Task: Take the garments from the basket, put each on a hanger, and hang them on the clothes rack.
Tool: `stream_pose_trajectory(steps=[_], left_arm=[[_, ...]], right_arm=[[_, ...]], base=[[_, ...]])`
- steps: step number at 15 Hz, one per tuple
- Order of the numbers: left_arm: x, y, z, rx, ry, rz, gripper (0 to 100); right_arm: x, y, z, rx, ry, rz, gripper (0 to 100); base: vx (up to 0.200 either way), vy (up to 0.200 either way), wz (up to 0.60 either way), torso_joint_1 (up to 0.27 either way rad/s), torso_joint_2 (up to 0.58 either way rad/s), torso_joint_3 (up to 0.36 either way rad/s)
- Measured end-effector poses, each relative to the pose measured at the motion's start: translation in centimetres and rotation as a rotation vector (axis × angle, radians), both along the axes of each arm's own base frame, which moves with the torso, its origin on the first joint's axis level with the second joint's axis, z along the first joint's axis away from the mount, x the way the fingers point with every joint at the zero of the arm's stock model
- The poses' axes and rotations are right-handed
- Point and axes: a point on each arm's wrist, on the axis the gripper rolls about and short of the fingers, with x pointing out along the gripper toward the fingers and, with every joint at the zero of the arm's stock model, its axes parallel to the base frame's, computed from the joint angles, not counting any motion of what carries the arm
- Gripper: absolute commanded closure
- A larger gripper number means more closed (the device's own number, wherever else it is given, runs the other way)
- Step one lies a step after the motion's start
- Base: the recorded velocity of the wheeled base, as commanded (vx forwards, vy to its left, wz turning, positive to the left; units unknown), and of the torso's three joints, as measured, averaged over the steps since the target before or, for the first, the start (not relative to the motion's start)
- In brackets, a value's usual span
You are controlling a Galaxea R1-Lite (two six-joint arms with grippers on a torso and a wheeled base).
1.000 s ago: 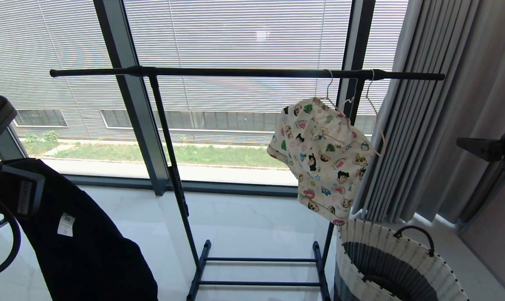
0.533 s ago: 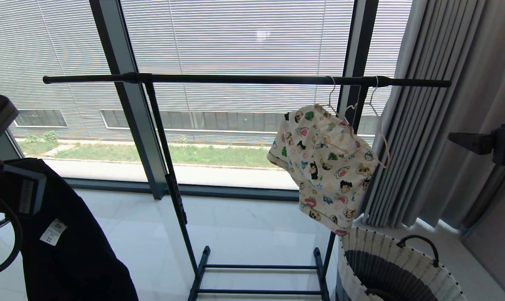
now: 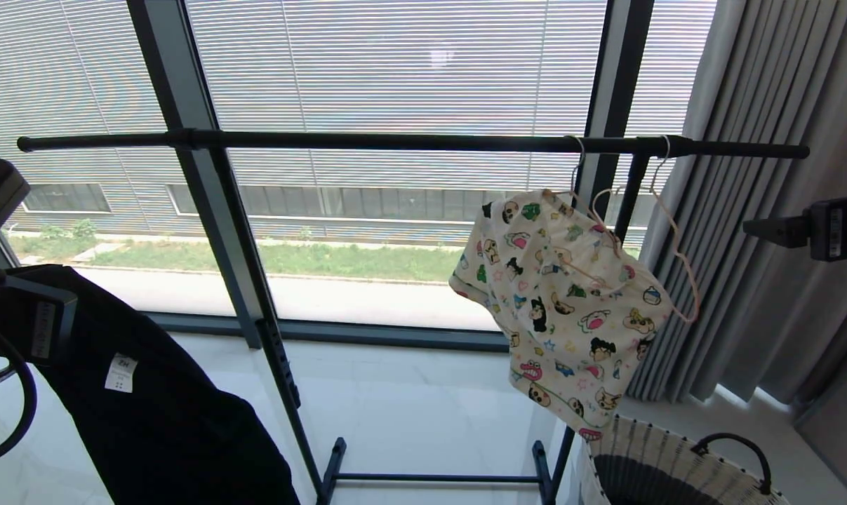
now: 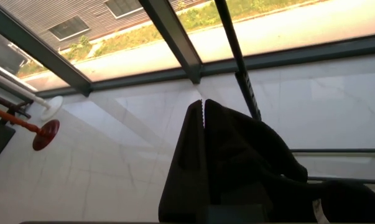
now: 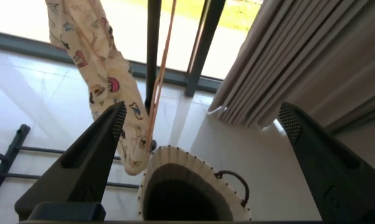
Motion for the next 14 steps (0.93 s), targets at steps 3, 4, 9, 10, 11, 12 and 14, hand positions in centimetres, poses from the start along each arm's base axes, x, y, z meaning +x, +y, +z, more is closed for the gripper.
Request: stream_pose_trajectory(steps=[3, 4, 9, 10, 11, 12, 14], left_arm=[[0.0, 0.0, 0.0, 0.002, 0.000, 0.000, 100], [0.0, 0.0, 0.0, 0.002, 0.000, -0.001, 100], [0.0, 0.0, 0.0, 0.003, 0.001, -0.004, 100], [0.0, 0.0, 0.0, 0.002, 0.001, -0.004, 100], [0.0, 0.0, 0.0, 0.002, 0.002, -0.004, 100], [0.0, 0.0, 0.0, 0.002, 0.002, -0.004, 100], [0.1, -0.1, -0.1, 0.002, 0.003, -0.004, 100]], right_arm=[[2.0, 0.4, -0.8, -0.003, 0.047, -0.011, 0], [2.6, 0.6, -1.3, 0.015, 0.067, -0.012, 0], [4.5, 2.9, -3.6, 0.109, 0.165, 0.007, 0], [5.0, 3.1, -4.1, 0.109, 0.180, 0.001, 0], [5.6, 3.2, -4.6, 0.105, 0.195, -0.010, 0], [6.1, 3.2, -5.1, 0.101, 0.209, -0.022, 0], [7.3, 3.1, -5.9, 0.098, 0.219, -0.037, 0]], base=[[0.200, 0.000, 0.00, 0.001, 0.01, -0.001], [0.000, 0.000, 0.00, 0.000, 0.00, 0.000], [0.000, 0.000, 0.00, 0.000, 0.00, 0.000], [0.000, 0.000, 0.00, 0.000, 0.00, 0.000], [0.000, 0.000, 0.00, 0.000, 0.00, 0.000], [0.000, 0.000, 0.00, 0.000, 0.00, 0.000], [0.000, 0.000, 0.00, 0.000, 0.00, 0.000]])
